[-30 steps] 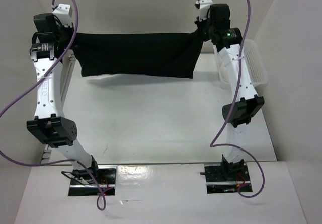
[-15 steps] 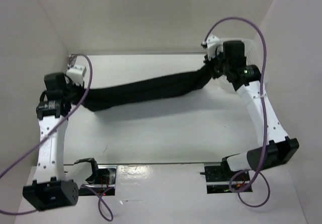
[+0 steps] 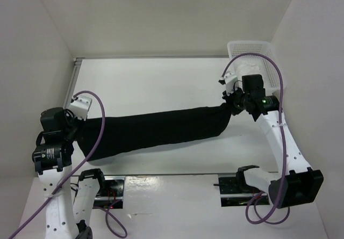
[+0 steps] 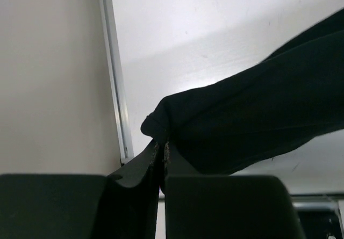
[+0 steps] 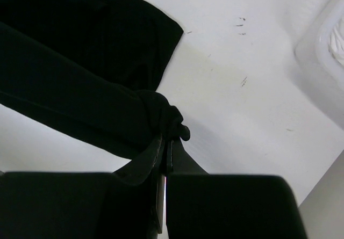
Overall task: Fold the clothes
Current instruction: Fold the tank top
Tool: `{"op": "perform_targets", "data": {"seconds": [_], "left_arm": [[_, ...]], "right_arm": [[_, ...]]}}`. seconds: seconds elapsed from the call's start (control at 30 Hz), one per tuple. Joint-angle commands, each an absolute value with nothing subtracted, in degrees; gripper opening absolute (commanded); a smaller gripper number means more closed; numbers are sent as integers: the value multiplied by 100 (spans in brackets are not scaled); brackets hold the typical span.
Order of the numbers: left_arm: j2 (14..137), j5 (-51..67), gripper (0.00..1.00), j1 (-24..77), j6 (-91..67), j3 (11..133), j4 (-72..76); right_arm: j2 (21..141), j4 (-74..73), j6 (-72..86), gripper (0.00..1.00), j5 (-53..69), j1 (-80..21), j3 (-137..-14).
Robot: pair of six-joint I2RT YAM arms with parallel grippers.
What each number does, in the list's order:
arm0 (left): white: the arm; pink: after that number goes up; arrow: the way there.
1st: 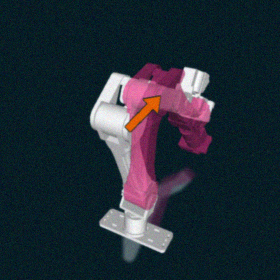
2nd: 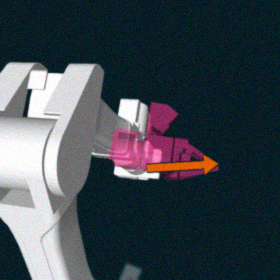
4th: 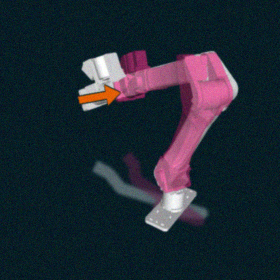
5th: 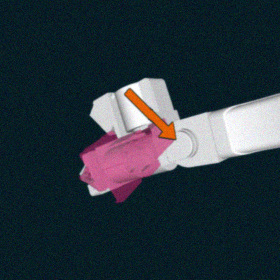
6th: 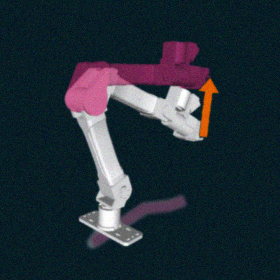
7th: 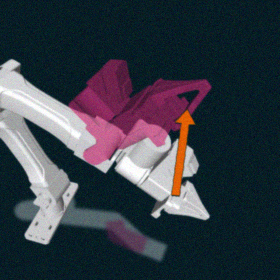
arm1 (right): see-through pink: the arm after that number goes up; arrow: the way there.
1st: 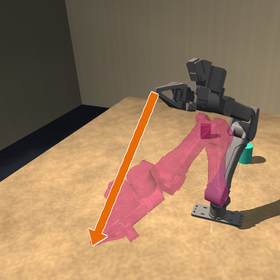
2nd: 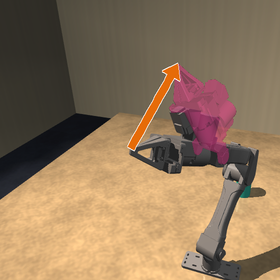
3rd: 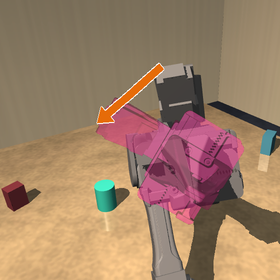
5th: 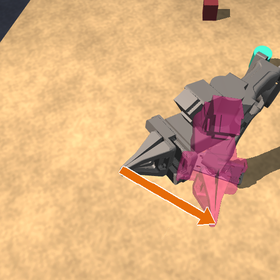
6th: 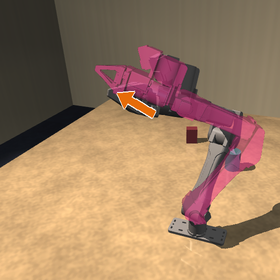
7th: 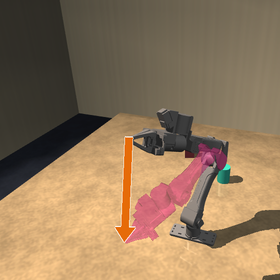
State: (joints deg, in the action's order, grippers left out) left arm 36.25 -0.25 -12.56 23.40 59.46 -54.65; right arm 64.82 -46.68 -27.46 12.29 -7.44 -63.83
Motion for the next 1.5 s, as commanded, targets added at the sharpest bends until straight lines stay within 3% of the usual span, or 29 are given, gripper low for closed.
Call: {"op": "perform_targets", "data": {"seconds": [0.0, 0.37, 1.07, 1.47], "left_arm": [[3568, -466, 6, -1274, 2637, 5854, -5862], [4104, -404, 4, -1274, 2935, 5766, -6064], [6748, -712, 2, -1274, 3103, 6073, -5256], [7602, -765, 2, -1274, 3050, 6249, -4808]], "right_arm": [[6302, -4553, -2742, 0, 1248, -650, -6442], [6890, -4236, -2575, 0, 1248, -650, -6916], [8885, -3568, -2417, 0, 757, -1046, -7866], [9860, -3516, -2417, 0, 510, -1406, -8534]]}}
